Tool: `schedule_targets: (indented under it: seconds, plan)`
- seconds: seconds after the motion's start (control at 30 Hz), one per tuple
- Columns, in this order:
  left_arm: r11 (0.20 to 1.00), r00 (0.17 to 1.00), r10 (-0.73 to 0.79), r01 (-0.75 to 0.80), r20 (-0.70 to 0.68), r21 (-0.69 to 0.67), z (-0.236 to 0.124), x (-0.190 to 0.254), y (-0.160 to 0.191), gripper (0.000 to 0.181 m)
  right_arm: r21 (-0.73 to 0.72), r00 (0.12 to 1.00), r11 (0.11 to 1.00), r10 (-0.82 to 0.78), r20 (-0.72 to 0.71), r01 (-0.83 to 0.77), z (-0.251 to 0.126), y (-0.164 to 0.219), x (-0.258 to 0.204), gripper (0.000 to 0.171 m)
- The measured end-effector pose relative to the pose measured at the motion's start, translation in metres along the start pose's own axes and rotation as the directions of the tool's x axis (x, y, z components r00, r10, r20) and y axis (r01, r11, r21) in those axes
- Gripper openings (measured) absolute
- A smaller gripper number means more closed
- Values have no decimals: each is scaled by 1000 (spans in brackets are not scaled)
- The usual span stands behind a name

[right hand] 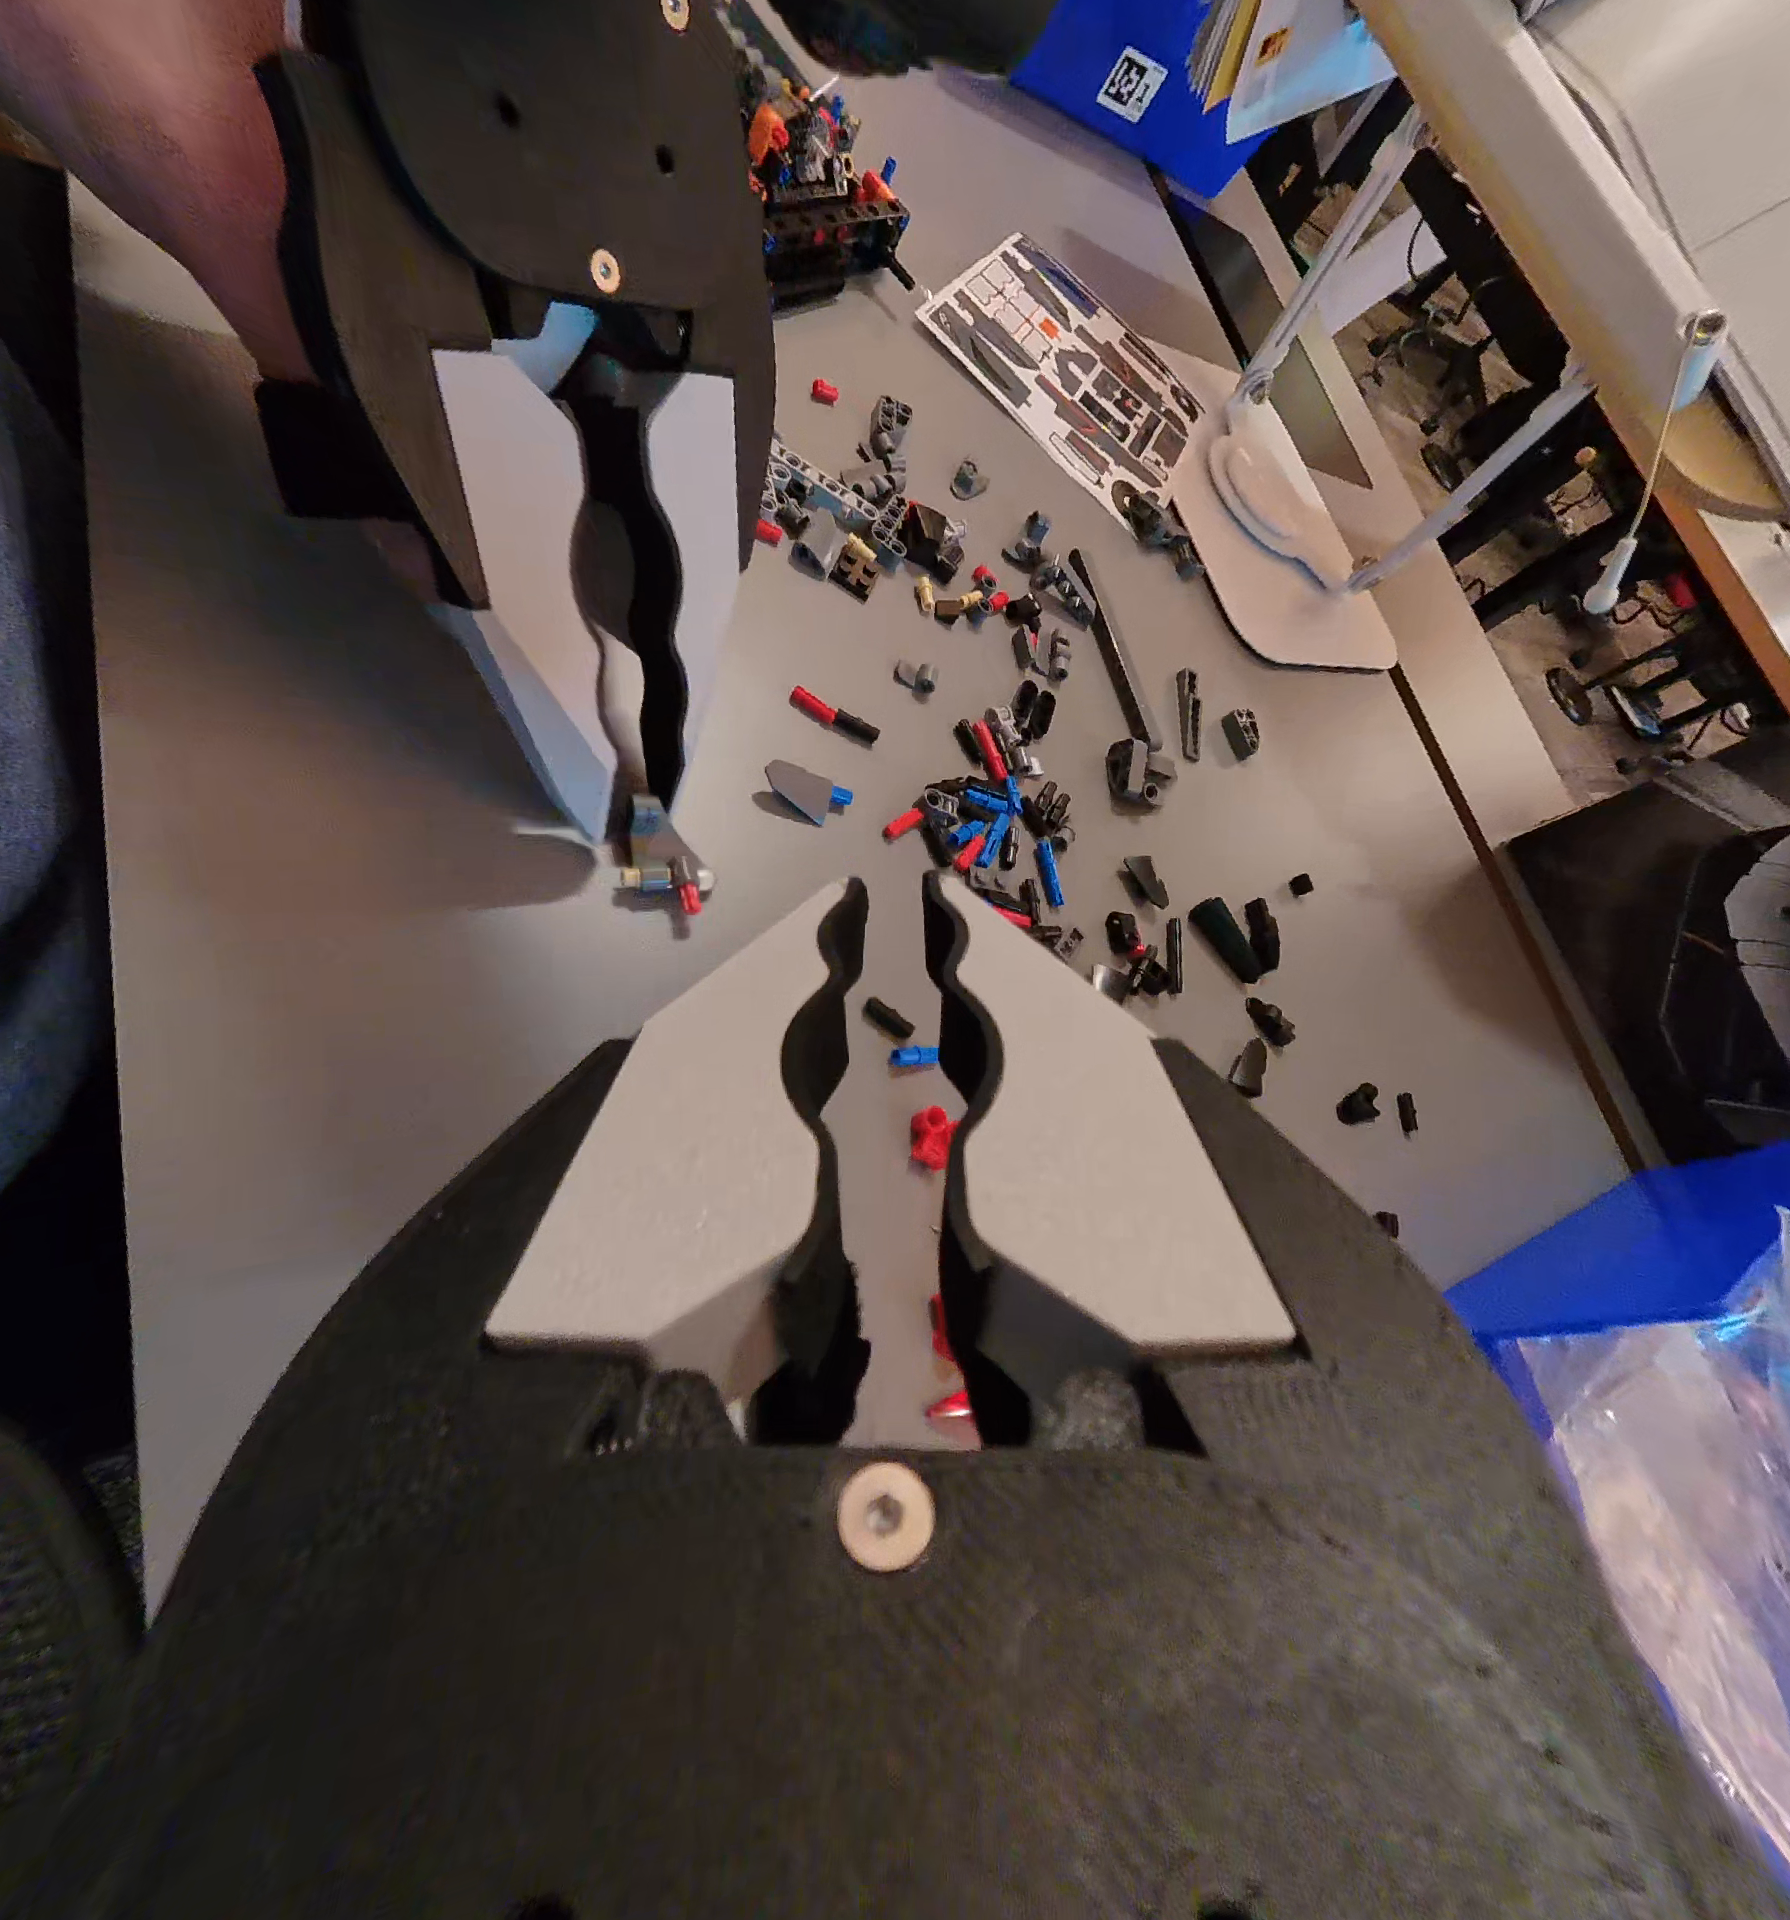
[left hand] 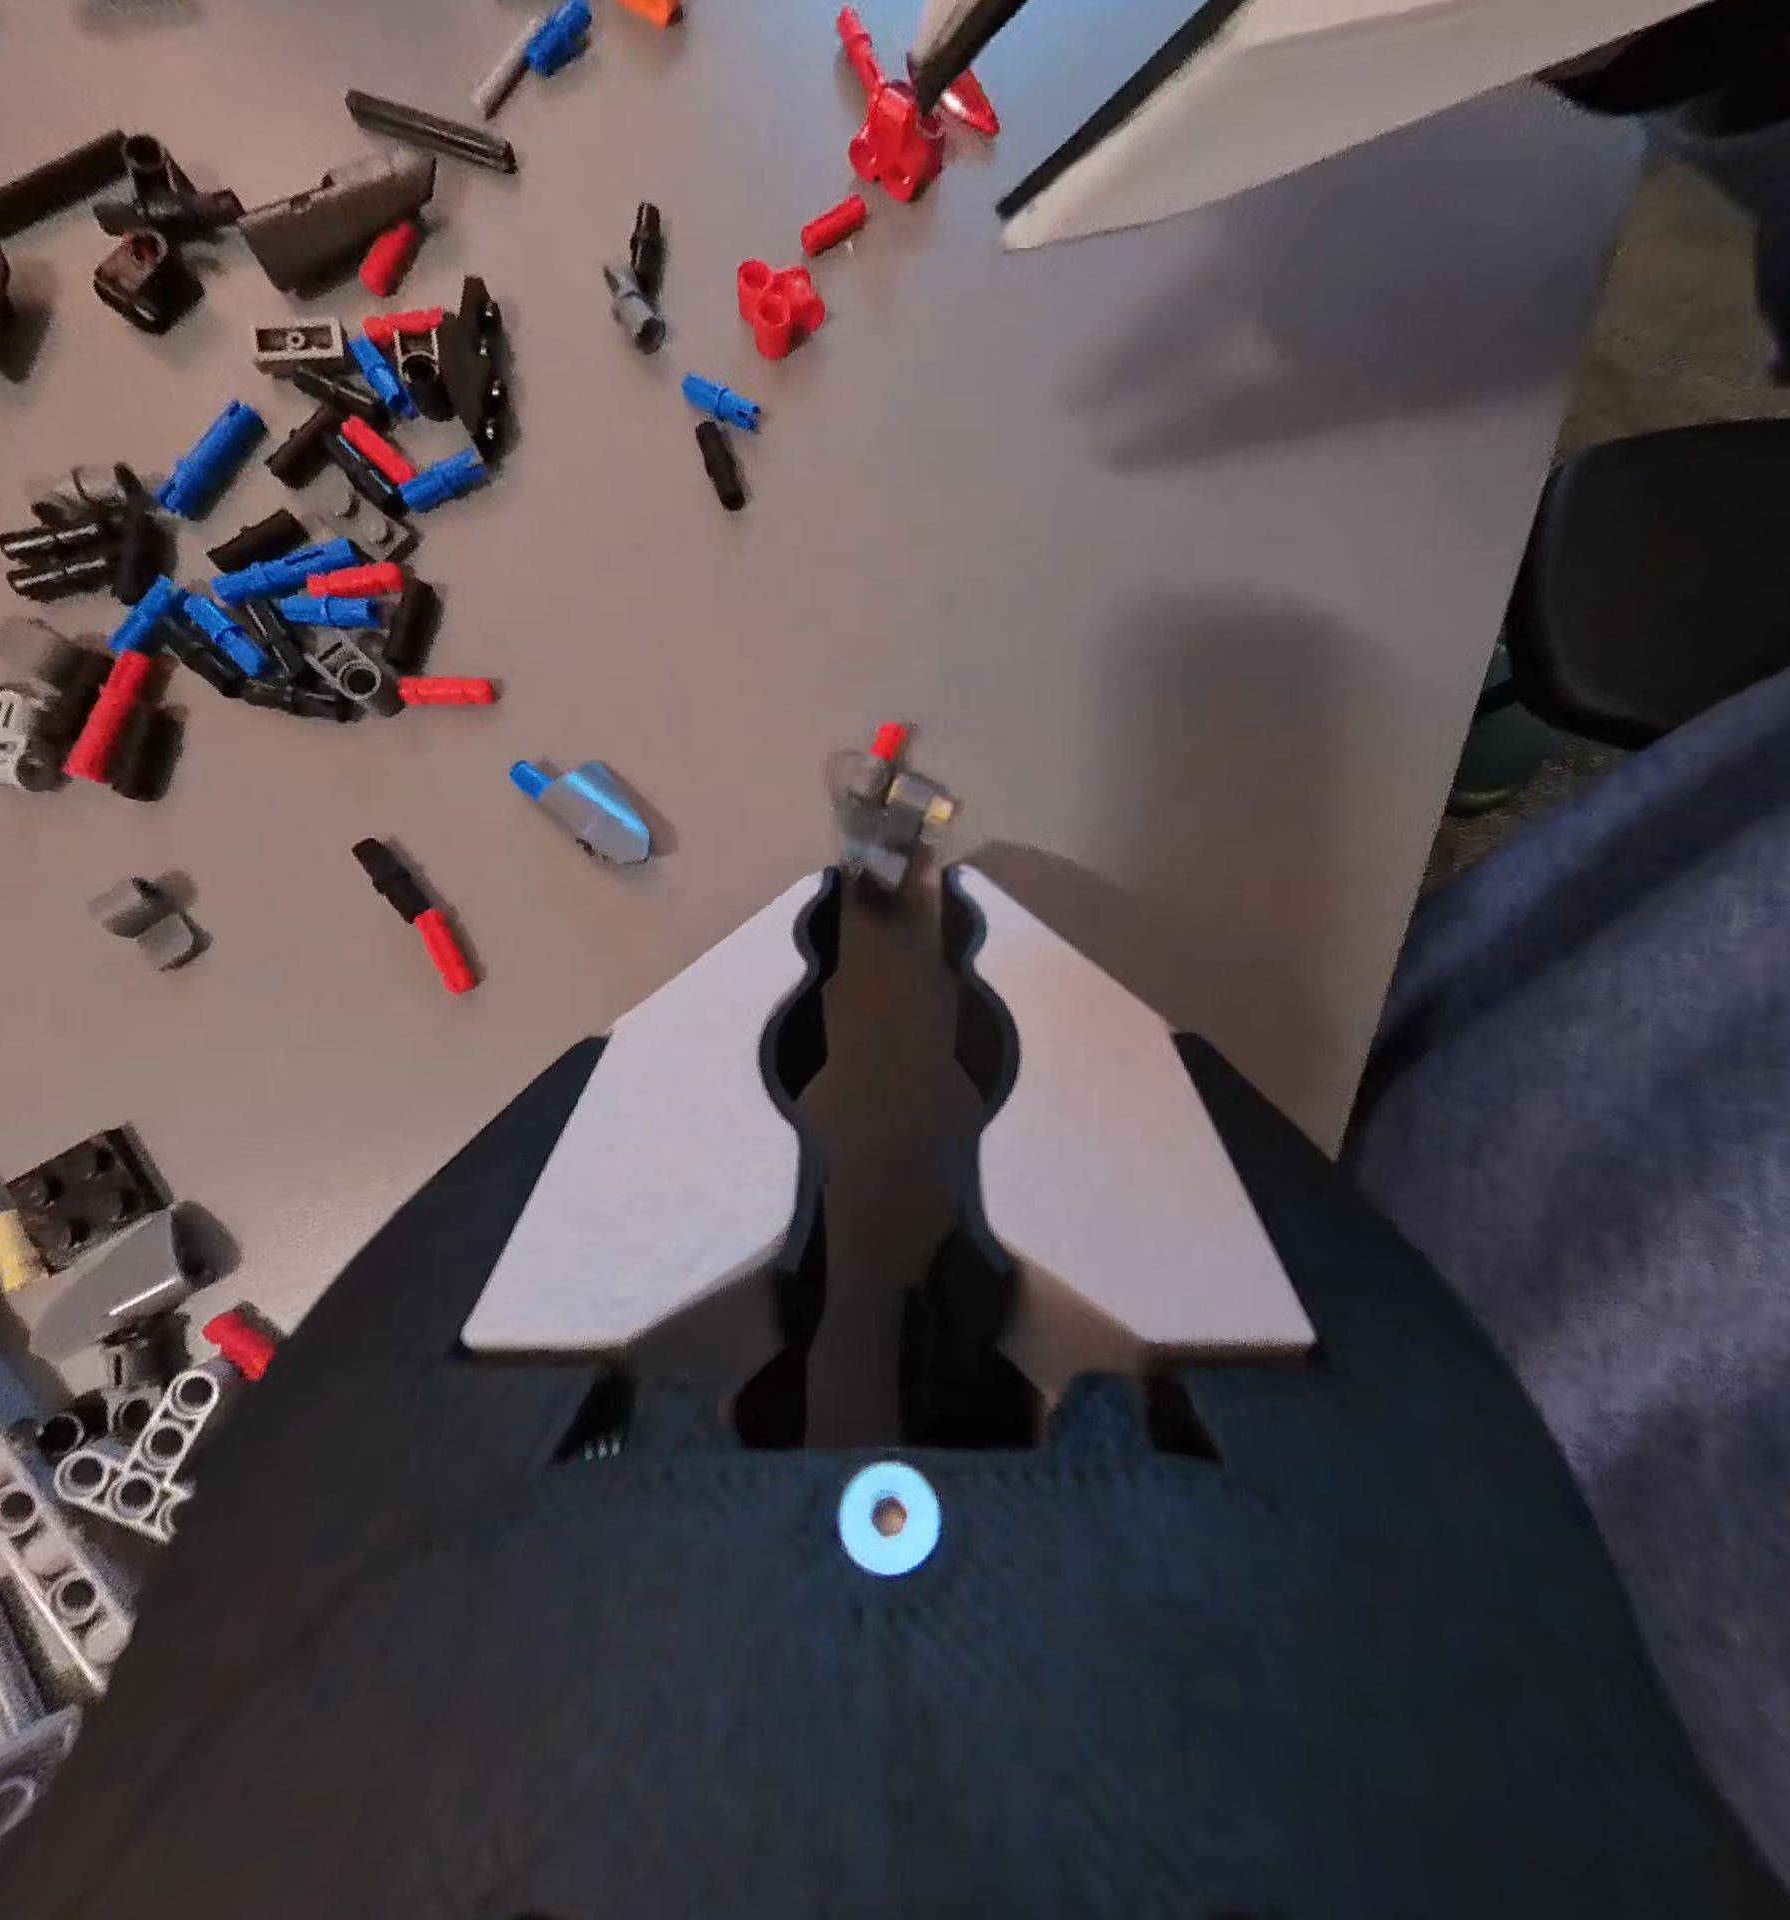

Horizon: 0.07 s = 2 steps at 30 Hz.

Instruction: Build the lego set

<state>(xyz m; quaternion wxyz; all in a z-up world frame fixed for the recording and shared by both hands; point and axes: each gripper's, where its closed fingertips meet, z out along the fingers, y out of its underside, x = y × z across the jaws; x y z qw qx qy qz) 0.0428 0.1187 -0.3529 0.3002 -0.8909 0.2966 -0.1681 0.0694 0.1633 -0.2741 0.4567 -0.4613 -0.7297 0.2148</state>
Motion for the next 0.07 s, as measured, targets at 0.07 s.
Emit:
schedule_targets:
  seconds: [0.07]
  plan:
    - [1000,1000,8,-8,21,5,-3,-2,-1,22,0,1000,1000,1,-5,-1,0,1,3,9]
